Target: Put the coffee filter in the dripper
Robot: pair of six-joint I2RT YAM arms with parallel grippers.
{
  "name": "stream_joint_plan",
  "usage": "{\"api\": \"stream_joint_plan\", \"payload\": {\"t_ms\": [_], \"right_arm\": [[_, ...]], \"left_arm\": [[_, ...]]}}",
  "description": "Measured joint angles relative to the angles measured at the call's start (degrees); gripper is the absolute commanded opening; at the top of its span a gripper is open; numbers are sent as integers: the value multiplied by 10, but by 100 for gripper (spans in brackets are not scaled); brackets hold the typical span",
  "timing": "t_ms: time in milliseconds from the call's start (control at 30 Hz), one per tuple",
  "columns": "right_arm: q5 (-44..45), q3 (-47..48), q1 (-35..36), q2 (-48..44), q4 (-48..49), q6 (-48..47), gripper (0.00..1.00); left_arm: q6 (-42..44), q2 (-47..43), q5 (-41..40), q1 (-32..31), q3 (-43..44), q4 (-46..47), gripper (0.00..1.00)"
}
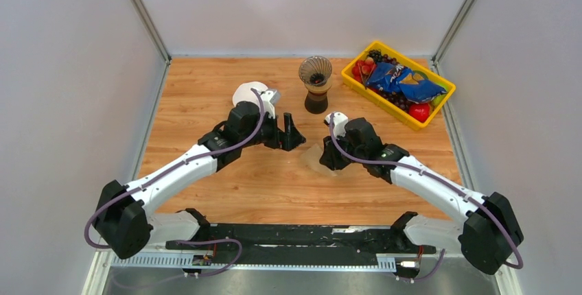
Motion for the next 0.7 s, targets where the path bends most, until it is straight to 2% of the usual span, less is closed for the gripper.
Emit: {"api": "stream_joint_plan", "payload": {"t_ms": [267,400,700], "right_arm": [[-98,-5,40,-30,27,-51,28],[-118,-5,59,-31,29,-67,28],[-118,-5,65,-33,32,-82,28]], "left_arm": [[-30,41,72,0,0,1,100],[-48,57,113,-2,0,16,97],[-66,82,162,-17,-8,20,74]]}}
